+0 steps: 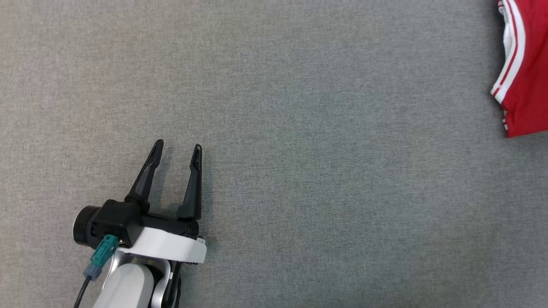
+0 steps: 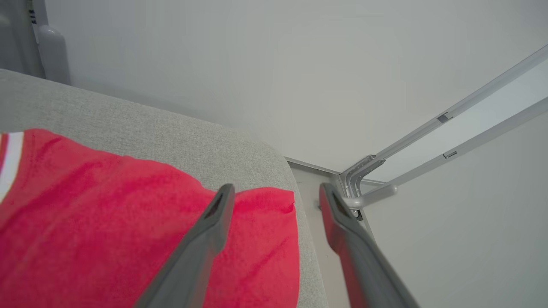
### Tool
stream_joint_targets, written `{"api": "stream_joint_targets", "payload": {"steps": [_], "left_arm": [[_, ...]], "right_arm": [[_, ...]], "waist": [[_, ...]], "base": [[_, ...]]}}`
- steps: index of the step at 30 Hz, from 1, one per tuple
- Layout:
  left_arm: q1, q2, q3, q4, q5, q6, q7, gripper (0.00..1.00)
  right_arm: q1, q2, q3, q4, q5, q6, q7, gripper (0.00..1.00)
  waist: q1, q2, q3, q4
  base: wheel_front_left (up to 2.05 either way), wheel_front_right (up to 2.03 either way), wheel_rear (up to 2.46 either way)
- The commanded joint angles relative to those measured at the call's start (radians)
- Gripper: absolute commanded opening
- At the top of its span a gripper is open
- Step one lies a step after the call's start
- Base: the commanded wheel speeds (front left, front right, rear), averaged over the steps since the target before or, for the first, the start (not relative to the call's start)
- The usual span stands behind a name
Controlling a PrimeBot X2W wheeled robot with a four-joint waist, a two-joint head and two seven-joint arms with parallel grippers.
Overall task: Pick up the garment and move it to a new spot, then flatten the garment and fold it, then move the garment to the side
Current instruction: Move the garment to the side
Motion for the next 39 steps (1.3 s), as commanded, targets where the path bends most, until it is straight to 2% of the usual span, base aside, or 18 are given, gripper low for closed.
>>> {"api": "stream_joint_targets", "payload": {"steps": [1, 11, 15, 24, 30, 39], "left_arm": [[-0.018, 0.006, 0.006, 0.000, -0.003, 0.005, 0.002, 1.00], [0.000, 0.017, 0.044, 0.025, -0.041, 0.017, 0.000, 1.00], [0.015, 0.015, 0.058, 0.042, -0.058, 0.025, -0.003, 1.00], [0.049, 0.000, 0.103, 0.088, -0.099, 0.040, -0.018, 1.00], [0.086, -0.008, 0.118, 0.113, -0.106, 0.047, -0.023, 1.00], [0.138, -0.021, 0.109, 0.137, -0.104, 0.040, -0.027, 1.00]], "right_arm": [[-0.008, 0.014, 0.003, 0.007, 0.009, 0.000, -0.020, 1.00], [0.029, 0.140, 0.082, 0.004, 0.172, 0.000, -0.192, 1.00], [0.058, 0.162, 0.121, -0.017, 0.218, 0.000, -0.230, 1.00], [0.202, 0.267, 0.190, -0.110, 0.386, 0.000, -0.293, 1.00], [0.339, 0.339, 0.171, -0.214, 0.429, 0.000, -0.330, 1.00], [0.601, 0.451, 0.110, -0.413, 0.390, 0.000, -0.332, 1.00]], "waist": [[0.0000, -0.0001, -0.015, -0.008], [0.0000, -0.0001, -0.155, -0.040], [0.0000, -0.0001, -0.197, -0.043], [0.0000, -0.0001, -0.302, -0.039], [0.0000, -0.0001, -0.352, -0.017], [0.0000, -0.0001, -0.416, 0.026]], "base": [[0.00, 0.00, 0.00], [0.00, 0.00, 0.00], [0.00, 0.00, 0.00], [0.00, 0.00, 0.00], [0.00, 0.00, 0.00], [0.00, 0.00, 0.00]]}}
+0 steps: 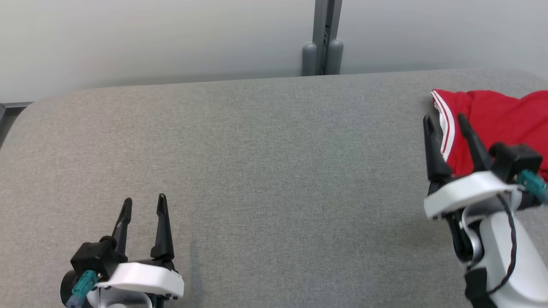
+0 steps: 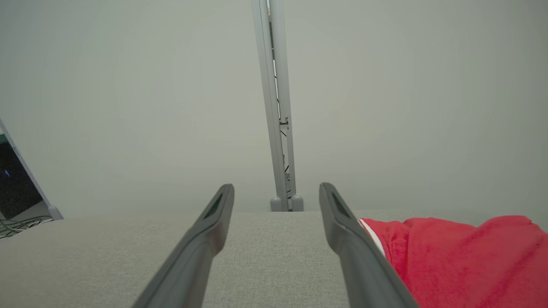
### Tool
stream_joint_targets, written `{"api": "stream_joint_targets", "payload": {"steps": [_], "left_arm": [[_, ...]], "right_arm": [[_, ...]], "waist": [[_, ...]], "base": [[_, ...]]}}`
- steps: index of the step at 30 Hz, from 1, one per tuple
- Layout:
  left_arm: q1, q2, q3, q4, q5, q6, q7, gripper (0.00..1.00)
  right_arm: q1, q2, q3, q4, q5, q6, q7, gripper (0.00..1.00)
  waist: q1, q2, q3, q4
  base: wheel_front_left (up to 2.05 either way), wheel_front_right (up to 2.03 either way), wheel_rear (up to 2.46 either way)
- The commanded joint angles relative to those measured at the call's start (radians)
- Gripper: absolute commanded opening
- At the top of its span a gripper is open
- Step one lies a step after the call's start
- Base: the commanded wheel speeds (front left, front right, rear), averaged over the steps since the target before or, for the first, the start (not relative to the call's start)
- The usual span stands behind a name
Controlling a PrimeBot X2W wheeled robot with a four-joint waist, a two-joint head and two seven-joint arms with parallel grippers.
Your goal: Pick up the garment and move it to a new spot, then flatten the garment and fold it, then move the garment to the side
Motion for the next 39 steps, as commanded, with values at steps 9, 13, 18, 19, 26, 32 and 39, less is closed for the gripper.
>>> {"api": "stream_joint_targets", "payload": {"steps": [9, 13, 18, 19, 26, 32, 39], "left_arm": [[0.051, -0.011, -0.014, -0.003, 0.013, -0.008, -0.006, 1.00], [0.063, -0.015, -0.014, -0.010, 0.026, -0.001, -0.006, 1.00], [0.079, -0.017, -0.016, -0.007, 0.031, -0.001, -0.006, 1.00], [0.083, -0.017, -0.017, -0.005, 0.033, -0.001, -0.006, 1.00], [0.094, -0.018, -0.020, 0.004, 0.029, -0.001, -0.007, 1.00], [0.089, -0.013, -0.023, 0.005, 0.033, 0.001, -0.007, 1.00], [0.091, -0.016, -0.029, 0.009, 0.031, -0.005, -0.001, 0.00]], "right_arm": [[0.274, 0.026, 0.036, -0.181, 0.082, 0.000, 0.037, 1.00], [0.332, 0.025, 0.046, -0.206, 0.108, 0.000, 0.017, 1.00], [0.364, 0.026, 0.046, -0.215, 0.097, 0.000, -0.004, 1.00], [0.369, 0.026, 0.047, -0.216, 0.096, 0.000, -0.005, 1.00], [0.380, 0.026, 0.046, -0.218, 0.089, 0.000, -0.008, 1.00], [0.377, 0.026, 0.042, -0.215, 0.084, 0.000, -0.008, 1.00], [0.377, 0.032, 0.044, -0.210, 0.089, 0.000, -0.001, 0.00]], "waist": [[0.0000, -0.0001, -0.047, 0.046], [0.0000, -0.0001, -0.057, 0.051], [0.0000, -0.0001, -0.066, 0.051], [0.0000, -0.0001, -0.068, 0.051], [0.0000, -0.0001, -0.077, 0.049], [0.0000, -0.0001, -0.078, 0.048], [0.0000, -0.0001, -0.078, 0.049]], "base": [[0.00, 0.00, 0.00], [0.00, 0.00, 0.00], [0.00, 0.00, 0.00], [0.00, 0.00, 0.00], [0.00, 0.00, 0.00], [0.00, 0.00, 0.00], [0.00, 0.00, 0.00]]}}
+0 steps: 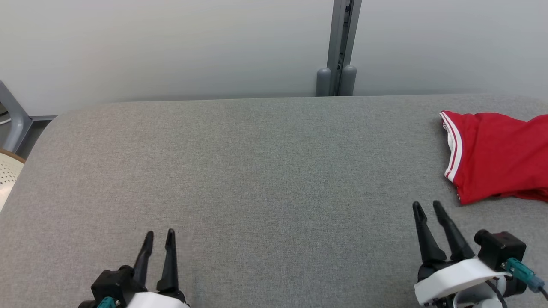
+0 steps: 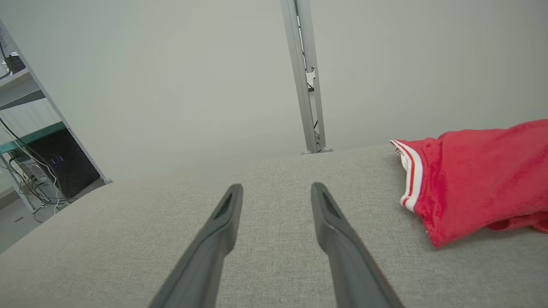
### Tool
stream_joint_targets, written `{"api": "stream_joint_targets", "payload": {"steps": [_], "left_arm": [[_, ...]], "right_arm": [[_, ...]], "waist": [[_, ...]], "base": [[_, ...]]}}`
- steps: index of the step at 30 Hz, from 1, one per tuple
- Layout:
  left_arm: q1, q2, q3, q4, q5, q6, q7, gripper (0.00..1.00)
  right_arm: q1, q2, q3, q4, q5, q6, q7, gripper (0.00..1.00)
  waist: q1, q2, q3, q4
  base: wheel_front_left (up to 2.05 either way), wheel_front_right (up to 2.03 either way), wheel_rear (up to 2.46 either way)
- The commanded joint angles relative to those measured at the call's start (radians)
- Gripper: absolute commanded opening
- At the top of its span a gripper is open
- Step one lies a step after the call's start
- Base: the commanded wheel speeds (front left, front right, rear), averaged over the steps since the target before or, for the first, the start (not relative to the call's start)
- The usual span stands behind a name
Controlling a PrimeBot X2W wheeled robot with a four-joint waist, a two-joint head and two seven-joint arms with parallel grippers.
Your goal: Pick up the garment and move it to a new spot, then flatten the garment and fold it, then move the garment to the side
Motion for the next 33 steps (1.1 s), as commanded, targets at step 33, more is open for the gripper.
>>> {"api": "stream_joint_targets", "payload": {"steps": [33], "left_arm": [[-0.051, -0.020, 0.111, 0.028, -0.463, -0.097, 0.139, 0.00]], "right_arm": [[0.002, -0.008, -0.063, 0.005, 0.496, 0.000, 0.110, 0.00]], "waist": [[0.0000, 0.0000, -0.004, -0.009]], "base": [[0.00, 0.00, 0.00]]}}
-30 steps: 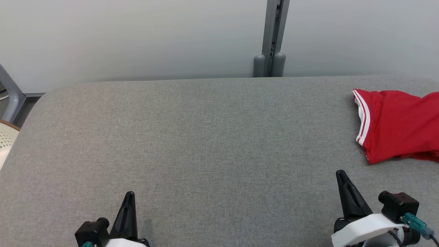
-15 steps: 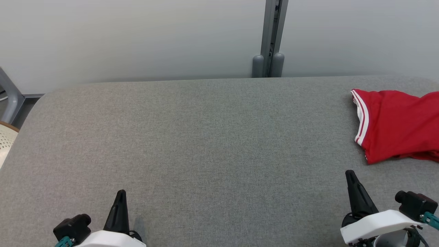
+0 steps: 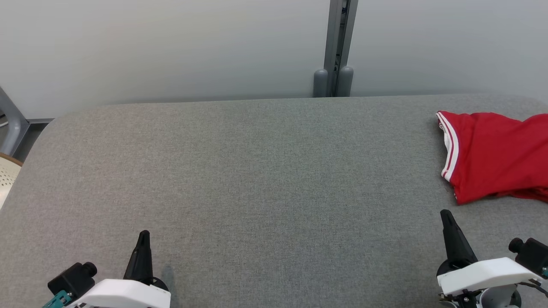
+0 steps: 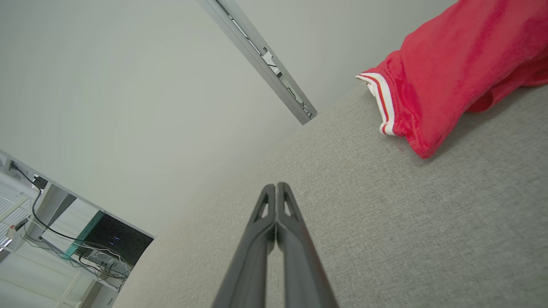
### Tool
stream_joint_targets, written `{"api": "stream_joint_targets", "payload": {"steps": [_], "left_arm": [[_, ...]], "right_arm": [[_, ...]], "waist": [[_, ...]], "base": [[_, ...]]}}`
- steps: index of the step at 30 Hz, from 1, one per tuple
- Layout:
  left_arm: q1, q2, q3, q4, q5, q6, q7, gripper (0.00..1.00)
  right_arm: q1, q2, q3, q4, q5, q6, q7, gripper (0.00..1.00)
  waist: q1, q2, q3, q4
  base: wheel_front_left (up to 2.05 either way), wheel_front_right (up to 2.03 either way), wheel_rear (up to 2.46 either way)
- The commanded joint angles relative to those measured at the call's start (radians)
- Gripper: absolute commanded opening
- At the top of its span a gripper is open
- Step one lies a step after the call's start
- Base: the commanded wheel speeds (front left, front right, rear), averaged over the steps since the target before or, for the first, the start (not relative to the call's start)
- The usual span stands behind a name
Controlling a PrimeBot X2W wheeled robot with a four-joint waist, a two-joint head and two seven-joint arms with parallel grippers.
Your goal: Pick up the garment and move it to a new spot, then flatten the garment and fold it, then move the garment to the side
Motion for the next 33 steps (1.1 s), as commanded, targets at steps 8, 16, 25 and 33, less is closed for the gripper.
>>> {"api": "stream_joint_targets", "payload": {"steps": [8, 16, 25, 33], "left_arm": [[-0.042, 0.000, 0.035, -0.010, -0.117, -0.028, 0.032, 0.00], [-0.054, -0.004, 0.057, -0.009, -0.206, -0.047, 0.058, 0.00], [-0.066, -0.007, 0.080, -0.007, -0.298, -0.067, 0.085, 0.00], [-0.076, -0.010, 0.099, -0.006, -0.372, -0.082, 0.108, 0.00]], "right_arm": [[-0.030, -0.012, -0.022, -0.019, 0.126, 0.000, 0.030, 0.00], [-0.033, -0.013, -0.036, -0.022, 0.220, 0.000, 0.052, 0.00], [-0.036, -0.014, -0.050, -0.025, 0.317, 0.000, 0.076, 0.00], [-0.038, -0.015, -0.063, -0.027, 0.396, 0.000, 0.095, 0.00]], "waist": [[0.0000, -0.0001, -0.001, -0.002], [0.0000, -0.0001, -0.002, -0.005], [0.0000, -0.0001, -0.003, -0.007], [0.0000, -0.0001, -0.004, -0.010]], "base": [[0.00, 0.00, 0.00], [0.00, 0.00, 0.00], [0.00, 0.00, 0.00], [0.00, 0.00, 0.00]]}}
